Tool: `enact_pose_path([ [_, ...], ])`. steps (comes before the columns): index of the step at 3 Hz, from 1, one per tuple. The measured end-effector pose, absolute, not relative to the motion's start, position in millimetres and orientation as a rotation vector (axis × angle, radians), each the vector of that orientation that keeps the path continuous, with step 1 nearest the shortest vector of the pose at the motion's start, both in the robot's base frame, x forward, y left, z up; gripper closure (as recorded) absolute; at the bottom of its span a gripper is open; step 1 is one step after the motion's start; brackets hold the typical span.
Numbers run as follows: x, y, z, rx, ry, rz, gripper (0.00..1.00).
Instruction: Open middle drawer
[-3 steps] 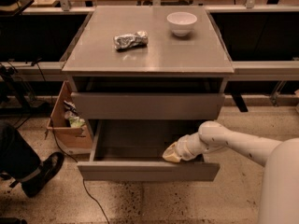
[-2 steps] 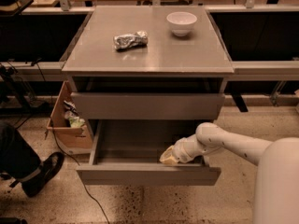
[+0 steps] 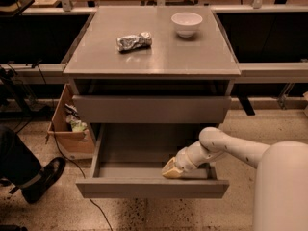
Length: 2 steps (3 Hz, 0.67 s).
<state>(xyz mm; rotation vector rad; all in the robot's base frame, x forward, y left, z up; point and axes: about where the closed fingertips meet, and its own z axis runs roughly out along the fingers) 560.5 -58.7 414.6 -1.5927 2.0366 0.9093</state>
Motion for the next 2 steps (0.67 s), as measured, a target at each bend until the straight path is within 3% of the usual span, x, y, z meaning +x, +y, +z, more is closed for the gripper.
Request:
enact_pose_path([
  [1,538.3,-48.0,416.3,-1.607,1.972,1.061,1.0],
  [2,538.3,-47.9,416.2,-1.607,1.972,1.061,1.0],
])
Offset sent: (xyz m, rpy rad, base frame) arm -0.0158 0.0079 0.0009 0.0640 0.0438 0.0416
